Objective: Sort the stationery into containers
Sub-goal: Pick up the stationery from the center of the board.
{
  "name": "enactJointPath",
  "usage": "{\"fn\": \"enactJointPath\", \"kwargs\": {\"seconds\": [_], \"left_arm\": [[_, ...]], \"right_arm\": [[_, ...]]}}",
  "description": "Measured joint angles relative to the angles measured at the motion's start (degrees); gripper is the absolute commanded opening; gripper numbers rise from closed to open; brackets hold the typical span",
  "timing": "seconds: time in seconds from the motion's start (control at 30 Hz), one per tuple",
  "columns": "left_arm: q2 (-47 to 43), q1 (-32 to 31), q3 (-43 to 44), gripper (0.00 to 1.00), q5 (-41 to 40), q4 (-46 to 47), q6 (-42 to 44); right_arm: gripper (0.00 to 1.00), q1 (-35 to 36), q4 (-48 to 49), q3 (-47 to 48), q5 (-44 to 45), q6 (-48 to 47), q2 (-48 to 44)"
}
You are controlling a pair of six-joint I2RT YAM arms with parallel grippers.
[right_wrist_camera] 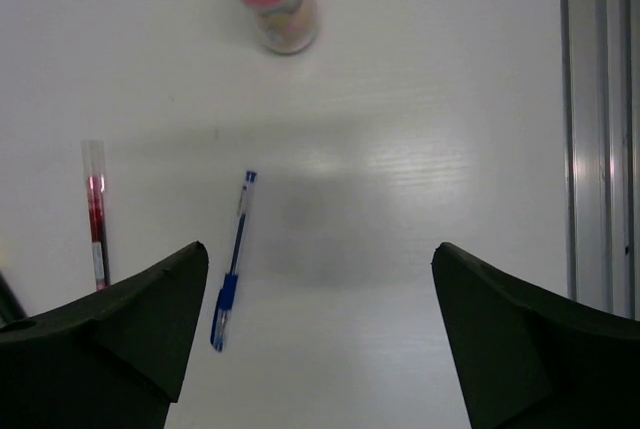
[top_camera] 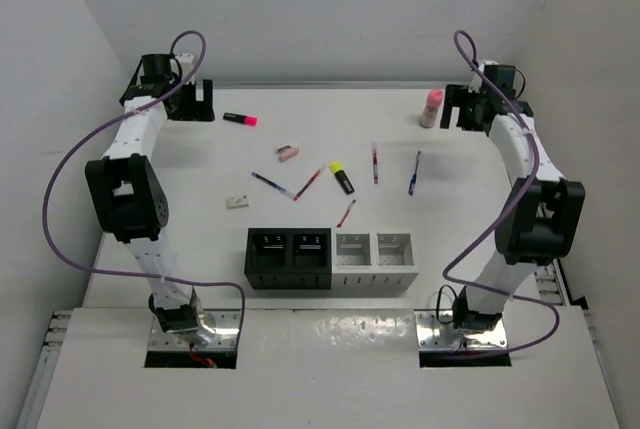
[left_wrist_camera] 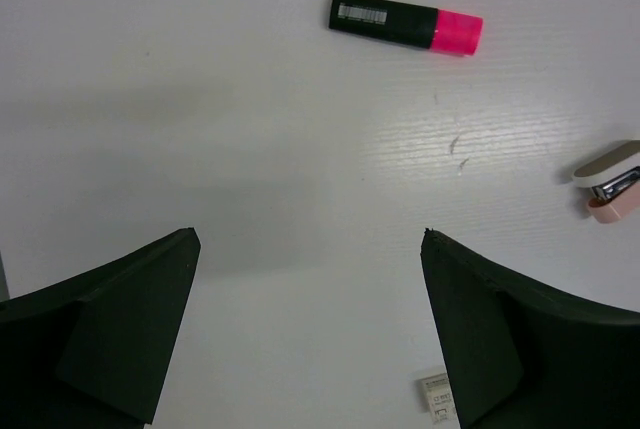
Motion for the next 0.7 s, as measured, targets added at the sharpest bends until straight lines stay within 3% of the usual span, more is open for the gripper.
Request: {"fn": "enactJointPath", "kwargs": {"seconds": [0.07,0.23,0.7], "left_arm": [[0.02,0.39,0.07,1.0,2.03,-0.07,0.09],[0.39,2.47,1.22,1.0,7.67,-0.22,0.09],[0.39,6.73,1.95,1.0,10.45,0.0,0.2]], "right_arm": [[0.99,0.63,2.25,2.25,0.26,0.13,2.93],[0.99,3.08,8.48,6.71,0.74,0.02,10.45],[0.99,5.95,17.22,15.56,5.64,-0.11,23.34]]}}
